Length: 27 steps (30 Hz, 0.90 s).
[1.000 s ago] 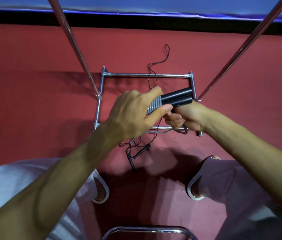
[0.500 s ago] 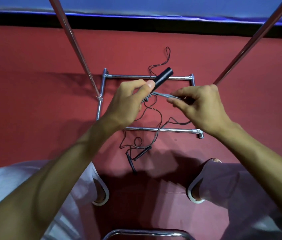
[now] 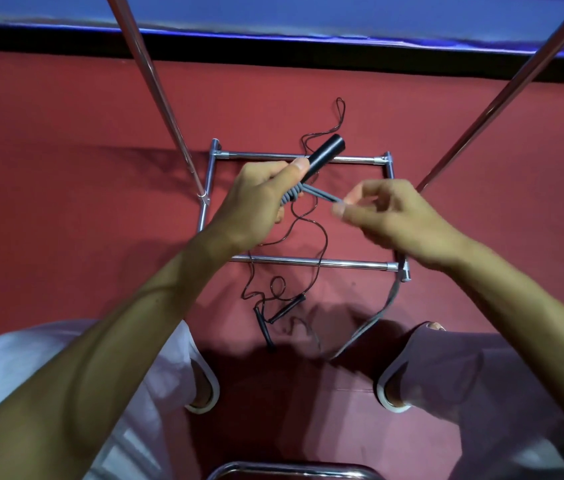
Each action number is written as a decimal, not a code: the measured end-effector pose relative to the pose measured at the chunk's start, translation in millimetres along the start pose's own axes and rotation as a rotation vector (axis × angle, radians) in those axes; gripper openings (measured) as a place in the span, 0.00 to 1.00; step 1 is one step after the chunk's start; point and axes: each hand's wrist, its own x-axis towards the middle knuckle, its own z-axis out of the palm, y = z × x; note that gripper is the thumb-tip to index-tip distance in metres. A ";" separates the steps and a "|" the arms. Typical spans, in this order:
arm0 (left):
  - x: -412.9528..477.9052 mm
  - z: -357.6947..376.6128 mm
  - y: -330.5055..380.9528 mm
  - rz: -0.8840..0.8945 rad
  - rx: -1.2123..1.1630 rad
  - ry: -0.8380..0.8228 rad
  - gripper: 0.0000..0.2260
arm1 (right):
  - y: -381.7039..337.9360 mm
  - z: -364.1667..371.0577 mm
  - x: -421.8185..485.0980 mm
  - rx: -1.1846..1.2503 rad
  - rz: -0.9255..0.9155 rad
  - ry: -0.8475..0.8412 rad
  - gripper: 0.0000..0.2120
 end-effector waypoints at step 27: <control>-14.6 20.2 -13.3 0.230 0.954 -0.066 0.30 | -6.4 -21.0 1.7 0.410 0.458 -0.067 0.13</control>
